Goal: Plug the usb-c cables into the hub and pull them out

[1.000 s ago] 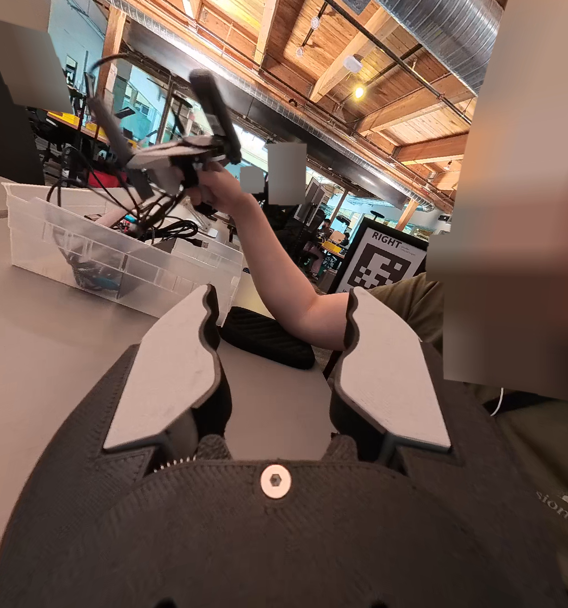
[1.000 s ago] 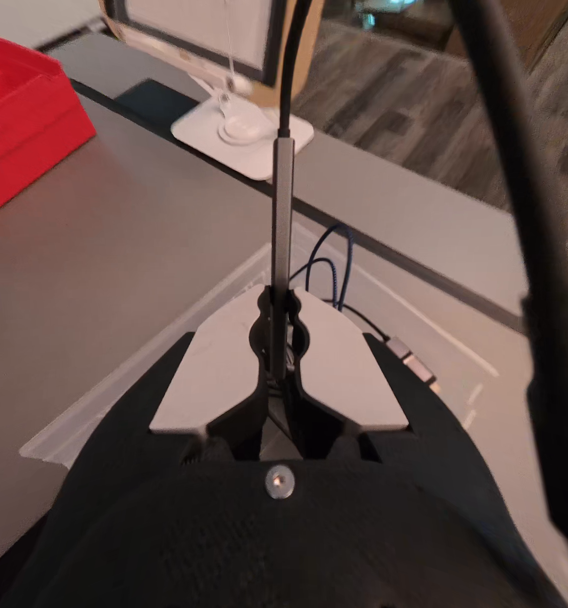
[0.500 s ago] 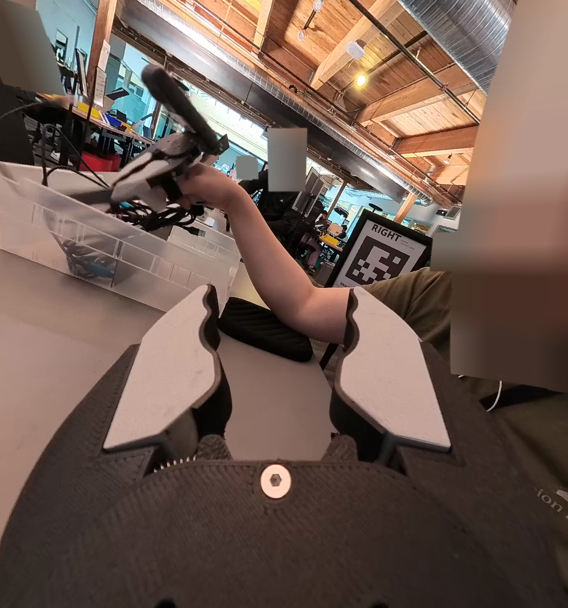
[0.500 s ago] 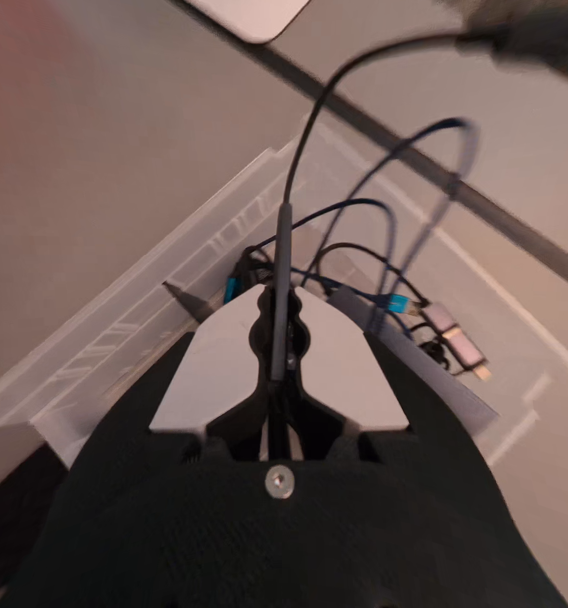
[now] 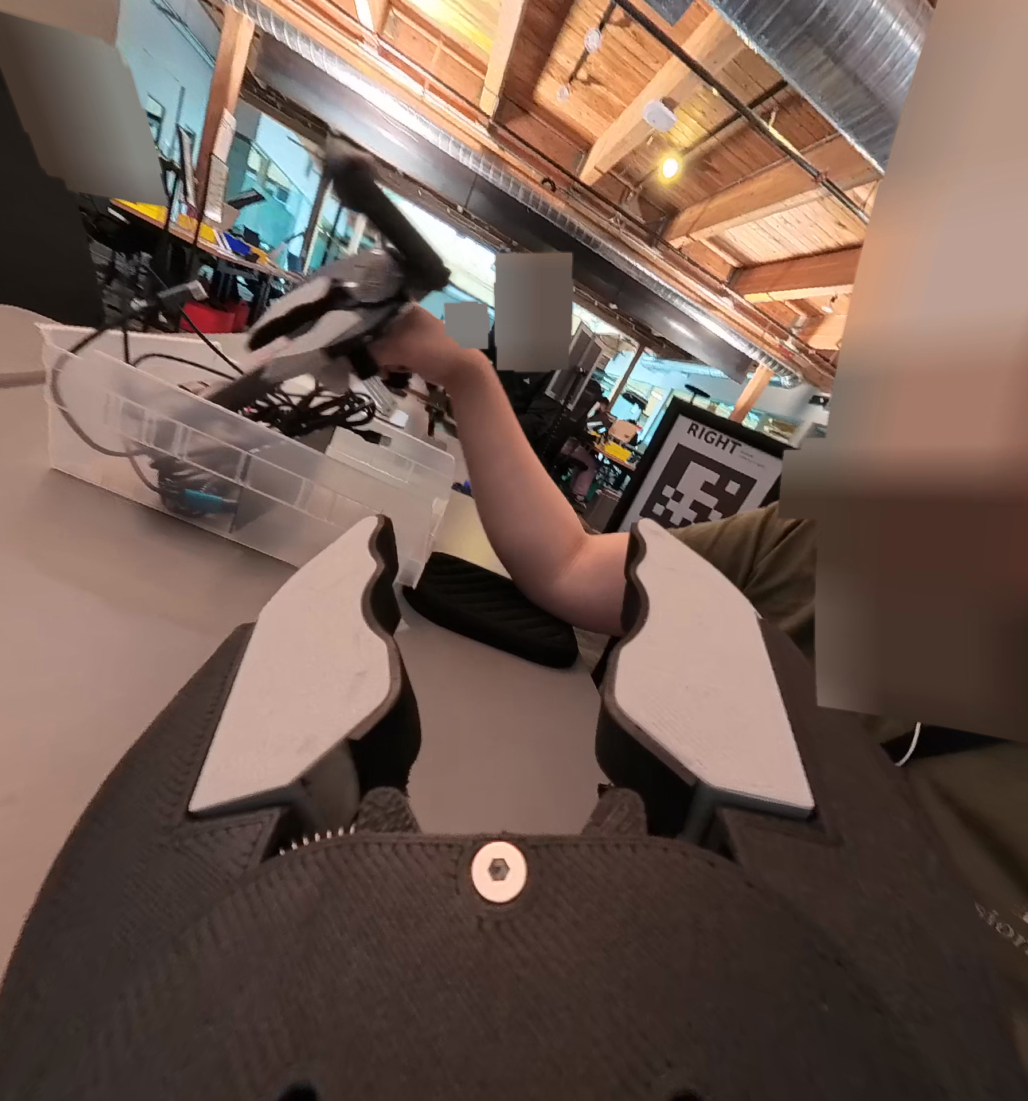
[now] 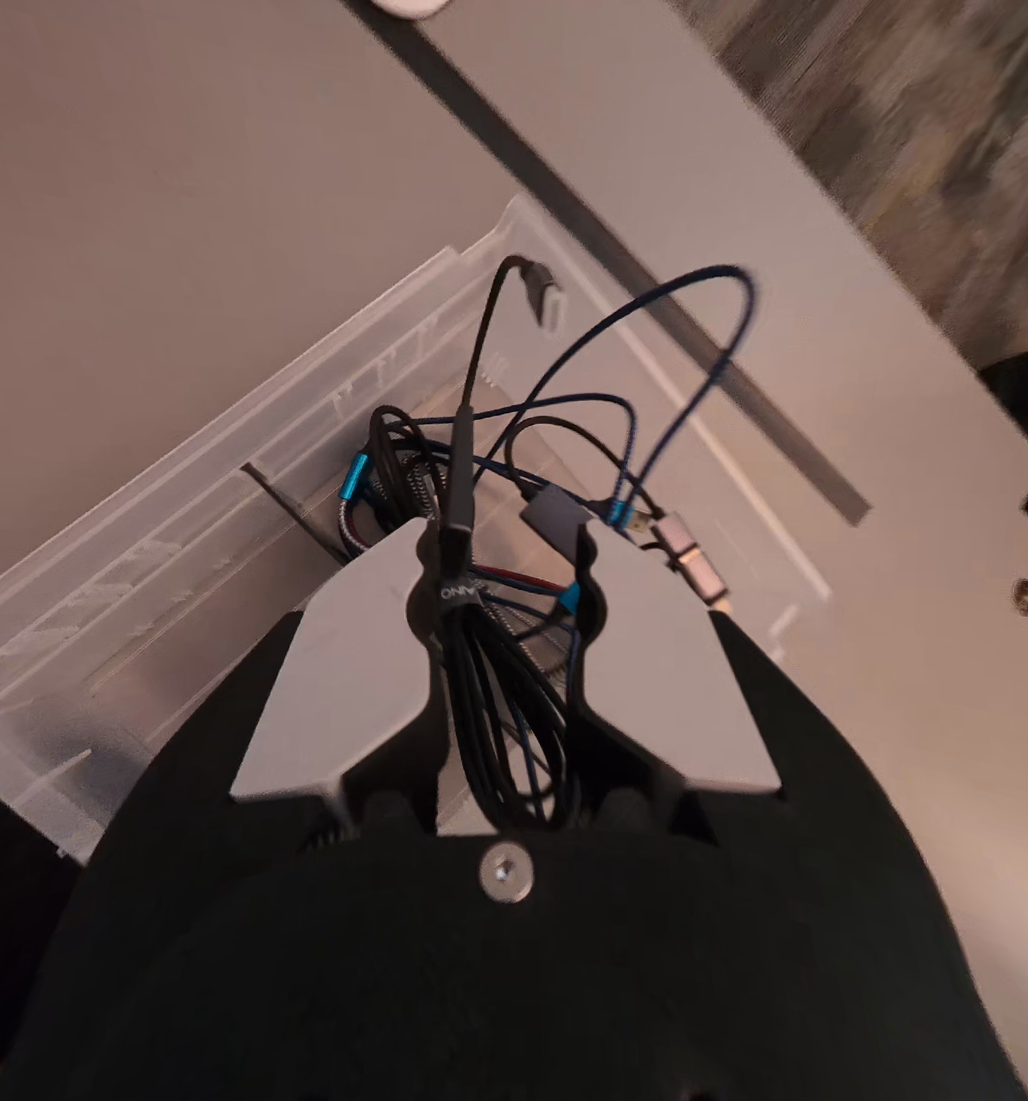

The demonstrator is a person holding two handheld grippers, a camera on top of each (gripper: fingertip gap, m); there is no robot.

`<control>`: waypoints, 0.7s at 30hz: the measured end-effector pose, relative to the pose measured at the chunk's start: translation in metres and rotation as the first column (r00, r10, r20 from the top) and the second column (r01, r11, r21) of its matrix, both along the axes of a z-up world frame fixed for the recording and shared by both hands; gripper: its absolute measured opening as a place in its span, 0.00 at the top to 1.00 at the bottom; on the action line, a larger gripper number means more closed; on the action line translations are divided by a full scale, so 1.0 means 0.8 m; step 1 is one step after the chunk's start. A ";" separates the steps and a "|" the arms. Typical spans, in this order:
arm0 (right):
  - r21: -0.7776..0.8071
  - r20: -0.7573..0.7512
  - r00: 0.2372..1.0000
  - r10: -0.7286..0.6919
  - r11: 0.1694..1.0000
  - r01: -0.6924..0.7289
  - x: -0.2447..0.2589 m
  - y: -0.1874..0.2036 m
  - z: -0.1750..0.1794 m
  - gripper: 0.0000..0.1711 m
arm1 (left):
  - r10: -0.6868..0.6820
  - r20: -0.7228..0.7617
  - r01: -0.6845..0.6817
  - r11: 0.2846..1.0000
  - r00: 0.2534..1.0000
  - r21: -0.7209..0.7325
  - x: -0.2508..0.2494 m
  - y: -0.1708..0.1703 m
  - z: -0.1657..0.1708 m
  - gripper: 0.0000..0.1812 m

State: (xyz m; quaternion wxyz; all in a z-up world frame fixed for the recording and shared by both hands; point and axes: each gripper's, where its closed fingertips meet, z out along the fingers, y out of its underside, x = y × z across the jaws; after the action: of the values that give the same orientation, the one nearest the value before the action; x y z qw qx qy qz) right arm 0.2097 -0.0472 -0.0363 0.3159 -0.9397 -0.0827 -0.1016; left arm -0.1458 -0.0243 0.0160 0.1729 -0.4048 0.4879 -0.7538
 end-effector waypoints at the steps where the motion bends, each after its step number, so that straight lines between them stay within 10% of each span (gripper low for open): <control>1: 0.033 0.013 1.000 -0.010 0.999 0.009 0.003 -0.007 0.013 0.73 | 0.009 0.002 -0.009 1.000 1.000 -0.007 0.000 0.003 0.002 0.61; 10: -0.248 -0.189 0.888 -0.420 0.895 0.371 0.047 -0.164 -0.020 0.65 | 0.323 -0.015 -0.317 0.935 0.946 0.157 -0.011 0.066 0.022 0.63; 21: -0.582 -0.443 0.738 -0.509 0.790 0.195 0.005 -0.199 -0.108 0.85 | 0.937 -0.036 -0.785 0.311 0.346 0.536 -0.147 0.243 0.055 0.51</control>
State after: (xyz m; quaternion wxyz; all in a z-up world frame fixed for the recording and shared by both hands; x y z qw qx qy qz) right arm 0.2140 -0.2062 -0.1225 0.0456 -0.9704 0.1802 0.1541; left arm -0.2630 0.1698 0.0599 0.5511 -0.6790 0.3606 -0.3244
